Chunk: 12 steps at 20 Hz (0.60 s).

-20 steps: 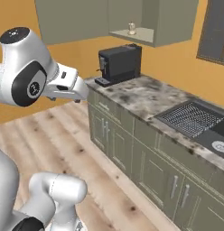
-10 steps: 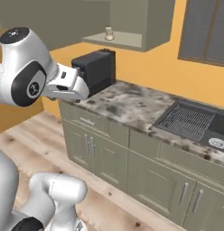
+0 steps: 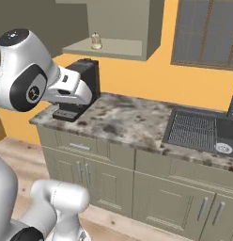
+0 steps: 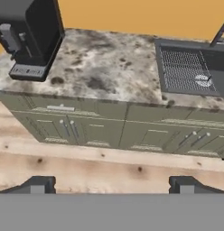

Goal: Get the candle and the beer from the cabinet and move them to the dining counter.

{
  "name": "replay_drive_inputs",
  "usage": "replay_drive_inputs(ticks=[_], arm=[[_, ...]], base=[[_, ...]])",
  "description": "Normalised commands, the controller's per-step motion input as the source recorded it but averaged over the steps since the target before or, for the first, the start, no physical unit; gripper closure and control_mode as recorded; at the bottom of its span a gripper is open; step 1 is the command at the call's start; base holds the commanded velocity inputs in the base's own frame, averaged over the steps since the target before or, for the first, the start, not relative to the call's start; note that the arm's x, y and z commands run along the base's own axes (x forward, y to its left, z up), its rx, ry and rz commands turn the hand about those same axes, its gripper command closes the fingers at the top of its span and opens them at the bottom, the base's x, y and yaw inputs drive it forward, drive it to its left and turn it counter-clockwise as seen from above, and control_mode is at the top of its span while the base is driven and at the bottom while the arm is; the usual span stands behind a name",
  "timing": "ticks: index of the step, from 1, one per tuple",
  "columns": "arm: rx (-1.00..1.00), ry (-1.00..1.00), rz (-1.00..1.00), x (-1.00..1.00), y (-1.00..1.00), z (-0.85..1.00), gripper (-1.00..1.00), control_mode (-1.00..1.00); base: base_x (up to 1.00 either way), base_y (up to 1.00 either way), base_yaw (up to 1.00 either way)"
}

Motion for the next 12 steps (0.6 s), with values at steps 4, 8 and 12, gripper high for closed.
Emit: replay_drive_inputs(ticks=[4,8,12], arm=[[0.0,0.0,0.0,0.0,0.0,0.0,-1.0,1.0],[0.0,0.0,0.0,0.0,0.0,0.0,-1.0,1.0],[0.0,0.0,0.0,0.0,0.0,0.0,-1.0,1.0]], base=[[0.71,0.31,-0.2],[0.67,0.26,-0.02],[0.72,0.16,0.0]])
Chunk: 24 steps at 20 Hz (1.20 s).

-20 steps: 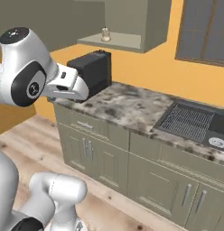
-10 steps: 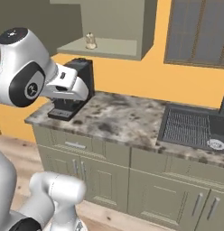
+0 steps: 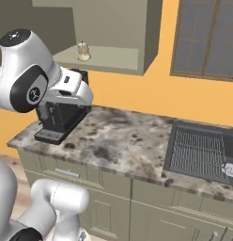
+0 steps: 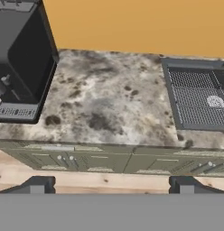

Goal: Get the candle and the beer from the cabinet and move them to the dining counter.

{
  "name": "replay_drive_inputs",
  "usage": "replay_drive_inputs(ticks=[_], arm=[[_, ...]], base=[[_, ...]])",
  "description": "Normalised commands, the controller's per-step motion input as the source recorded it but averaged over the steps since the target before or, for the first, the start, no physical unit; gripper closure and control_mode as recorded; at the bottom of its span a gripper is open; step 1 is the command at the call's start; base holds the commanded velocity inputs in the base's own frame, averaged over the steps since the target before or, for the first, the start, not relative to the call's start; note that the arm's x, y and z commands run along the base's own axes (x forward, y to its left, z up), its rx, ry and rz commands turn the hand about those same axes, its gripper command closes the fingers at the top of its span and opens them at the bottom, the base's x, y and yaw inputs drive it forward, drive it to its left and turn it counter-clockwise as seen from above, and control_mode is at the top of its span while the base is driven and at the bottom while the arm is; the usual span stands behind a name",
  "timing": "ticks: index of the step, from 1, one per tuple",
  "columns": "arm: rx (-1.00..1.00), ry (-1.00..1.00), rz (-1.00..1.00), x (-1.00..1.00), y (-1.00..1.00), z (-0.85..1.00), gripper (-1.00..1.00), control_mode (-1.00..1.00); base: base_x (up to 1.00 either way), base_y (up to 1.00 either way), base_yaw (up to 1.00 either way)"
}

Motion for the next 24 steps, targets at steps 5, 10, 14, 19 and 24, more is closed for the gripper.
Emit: replay_drive_inputs(ticks=[5,10,14,19,24], arm=[[0.0,0.0,0.0,0.0,0.0,0.0,-1.0,1.0],[0.0,0.0,0.0,0.0,0.0,0.0,-1.0,1.0],[0.0,0.0,0.0,0.0,0.0,0.0,-1.0,1.0],[0.0,0.0,0.0,0.0,0.0,0.0,-1.0,1.0],[0.0,0.0,0.0,0.0,0.0,0.0,-1.0,1.0]], base=[[0.48,0.4,0.0],[0.17,0.43,0.0],[0.2,0.3,0.0],[0.44,0.02,0.0],[0.46,0.0,0.0]])
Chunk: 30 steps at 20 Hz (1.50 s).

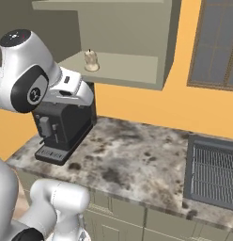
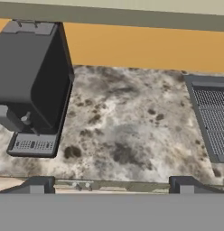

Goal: Get the candle and the beer from the cabinet and move them to the dining counter.

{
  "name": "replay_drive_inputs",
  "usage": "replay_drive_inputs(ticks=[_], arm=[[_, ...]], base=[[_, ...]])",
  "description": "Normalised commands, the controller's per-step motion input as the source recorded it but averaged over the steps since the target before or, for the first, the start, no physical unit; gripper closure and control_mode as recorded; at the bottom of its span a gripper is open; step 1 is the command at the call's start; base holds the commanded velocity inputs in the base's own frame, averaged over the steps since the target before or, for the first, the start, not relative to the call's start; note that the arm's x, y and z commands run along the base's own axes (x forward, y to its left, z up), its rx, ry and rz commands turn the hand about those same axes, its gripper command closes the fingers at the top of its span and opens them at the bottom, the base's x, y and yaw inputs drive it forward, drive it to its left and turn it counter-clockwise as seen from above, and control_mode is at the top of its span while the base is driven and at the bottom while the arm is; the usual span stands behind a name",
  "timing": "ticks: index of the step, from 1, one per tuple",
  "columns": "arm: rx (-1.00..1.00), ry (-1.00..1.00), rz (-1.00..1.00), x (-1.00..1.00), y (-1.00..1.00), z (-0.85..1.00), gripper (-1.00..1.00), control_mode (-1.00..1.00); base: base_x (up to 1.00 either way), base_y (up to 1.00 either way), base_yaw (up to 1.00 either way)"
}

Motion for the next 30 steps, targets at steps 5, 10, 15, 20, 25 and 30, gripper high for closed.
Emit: replay_drive_inputs(ticks=[5,10,15,20,25,30], arm=[[0.0,0.0,0.0,0.0,0.0,0.0,-1.0,1.0],[0.0,0.0,0.0,0.11,0.0,-0.01,-1.0,-1.0],[0.0,-0.13,0.01,0.12,0.18,0.02,-1.0,-1.0],[0.0,-0.13,0.07,0.12,0.12,0.27,-1.0,-1.0],[0.01,-0.12,0.06,0.01,0.01,0.39,-1.0,-1.0],[0.0,-0.12,0.03,0.06,0.15,0.44,-1.0,-1.0]], base=[[0.48,0.0,0.0],[0.22,0.0,0.0],[0.0,0.0,0.0],[0.0,0.0,0.0],[0.0,0.0,0.0],[0.0,0.0,0.0]])
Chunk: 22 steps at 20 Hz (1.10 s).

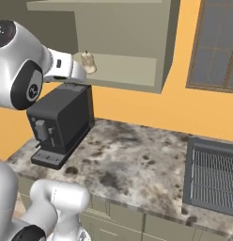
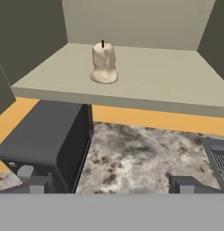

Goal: Get the candle and the beer from the cabinet and move them to the dining counter.

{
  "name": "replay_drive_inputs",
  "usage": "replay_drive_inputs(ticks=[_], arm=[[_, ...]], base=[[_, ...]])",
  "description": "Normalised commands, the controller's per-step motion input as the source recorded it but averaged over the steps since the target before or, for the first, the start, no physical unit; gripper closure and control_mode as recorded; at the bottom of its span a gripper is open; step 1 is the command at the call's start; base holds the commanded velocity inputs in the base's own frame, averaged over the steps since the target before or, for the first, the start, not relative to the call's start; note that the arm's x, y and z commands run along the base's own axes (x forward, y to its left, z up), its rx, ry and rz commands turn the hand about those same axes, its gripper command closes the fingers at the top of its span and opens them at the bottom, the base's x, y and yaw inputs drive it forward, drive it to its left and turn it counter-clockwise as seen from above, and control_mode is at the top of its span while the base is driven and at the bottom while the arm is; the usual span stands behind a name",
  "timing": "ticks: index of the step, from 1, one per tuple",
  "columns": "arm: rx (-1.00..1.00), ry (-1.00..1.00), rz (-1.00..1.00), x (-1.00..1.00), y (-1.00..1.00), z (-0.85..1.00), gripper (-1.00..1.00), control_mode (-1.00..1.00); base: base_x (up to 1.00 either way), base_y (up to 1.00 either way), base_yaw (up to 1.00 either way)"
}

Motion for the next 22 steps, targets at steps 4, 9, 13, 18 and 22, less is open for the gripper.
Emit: replay_drive_inputs(ticks=[4,9,13,18,22], arm=[[0.0,-0.11,0.0,0.12,0.22,0.37,-1.0,-1.0],[0.0,-0.03,0.0,0.42,0.14,0.1,-1.0,-1.0],[0.0,-0.1,0.03,0.47,0.03,-0.02,-1.0,-1.0],[0.0,-0.11,0.02,0.42,0.05,-0.25,-1.0,-1.0],[0.0,-0.04,0.01,0.46,0.15,-0.32,-1.0,-1.0]], base=[[0.0,0.0,0.0],[0.0,0.0,0.0],[0.0,0.0,0.0],[0.0,0.0,0.0],[0.0,0.0,0.0]])
